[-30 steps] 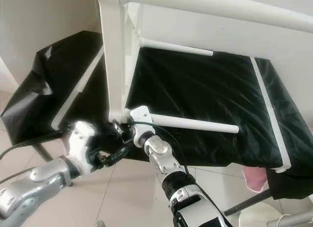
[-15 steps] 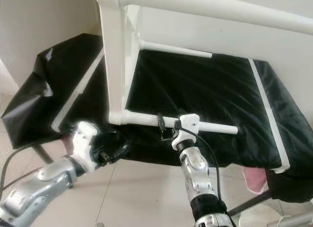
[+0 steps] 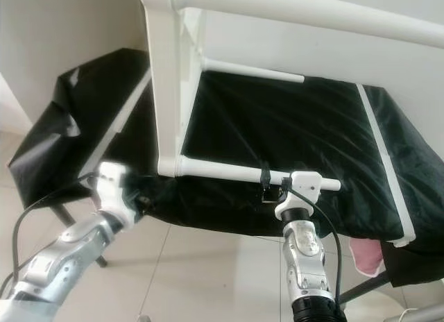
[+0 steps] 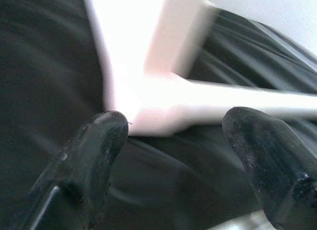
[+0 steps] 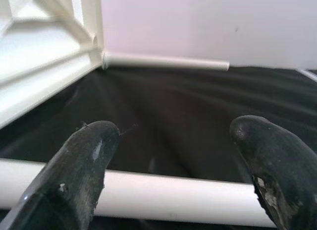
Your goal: Building children table
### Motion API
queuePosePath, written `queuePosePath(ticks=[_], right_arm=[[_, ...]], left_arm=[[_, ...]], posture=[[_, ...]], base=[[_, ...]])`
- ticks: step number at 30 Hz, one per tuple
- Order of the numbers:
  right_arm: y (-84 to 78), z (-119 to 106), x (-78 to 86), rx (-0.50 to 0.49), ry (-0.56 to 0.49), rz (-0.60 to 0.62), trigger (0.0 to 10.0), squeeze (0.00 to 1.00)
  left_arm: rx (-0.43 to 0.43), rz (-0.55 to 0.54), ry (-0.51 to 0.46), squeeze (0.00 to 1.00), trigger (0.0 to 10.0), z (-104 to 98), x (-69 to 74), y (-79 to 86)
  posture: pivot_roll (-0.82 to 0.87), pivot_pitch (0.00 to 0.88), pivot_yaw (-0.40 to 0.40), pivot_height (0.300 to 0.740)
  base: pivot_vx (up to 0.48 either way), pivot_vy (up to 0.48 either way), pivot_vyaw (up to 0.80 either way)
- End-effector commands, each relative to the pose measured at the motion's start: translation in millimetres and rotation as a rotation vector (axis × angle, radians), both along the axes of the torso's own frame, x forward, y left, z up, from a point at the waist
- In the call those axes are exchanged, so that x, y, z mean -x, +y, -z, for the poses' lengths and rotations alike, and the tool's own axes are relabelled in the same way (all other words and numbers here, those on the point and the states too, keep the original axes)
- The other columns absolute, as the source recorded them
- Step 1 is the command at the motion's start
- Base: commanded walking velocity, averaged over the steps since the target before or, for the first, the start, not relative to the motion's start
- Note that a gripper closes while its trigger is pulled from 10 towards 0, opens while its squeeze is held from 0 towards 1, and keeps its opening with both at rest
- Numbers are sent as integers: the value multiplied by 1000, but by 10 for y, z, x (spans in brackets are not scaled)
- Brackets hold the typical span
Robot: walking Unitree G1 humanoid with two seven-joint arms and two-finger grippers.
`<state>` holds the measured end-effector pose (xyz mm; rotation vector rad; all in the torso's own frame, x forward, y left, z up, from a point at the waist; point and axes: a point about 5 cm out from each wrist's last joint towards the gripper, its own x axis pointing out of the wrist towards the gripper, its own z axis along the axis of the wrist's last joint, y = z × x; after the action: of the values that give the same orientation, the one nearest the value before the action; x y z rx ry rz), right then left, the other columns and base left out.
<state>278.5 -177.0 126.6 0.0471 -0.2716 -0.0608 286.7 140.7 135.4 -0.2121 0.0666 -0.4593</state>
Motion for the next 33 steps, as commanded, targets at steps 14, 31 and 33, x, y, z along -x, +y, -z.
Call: queuePosePath(ticks=[14,31,33], right_arm=[[-9,30,181,-29,19,97,10000,0],[70,-19,211,30,42,86,10000,0],[77,-34,193,38,32,79,10000,0]], left_arm=[[-26,-147,-135,0,10000,42,24,55],[-30,-160,-211,0,10000,-45,4,-11],[-34,-163,-219,0,10000,-47,-11,-8]], posture=[[-1,26,-17,740],[4,12,-30,740],[8,7,-31,740]], base=[[0,0,0],[0,0,0],[0,0,0]])
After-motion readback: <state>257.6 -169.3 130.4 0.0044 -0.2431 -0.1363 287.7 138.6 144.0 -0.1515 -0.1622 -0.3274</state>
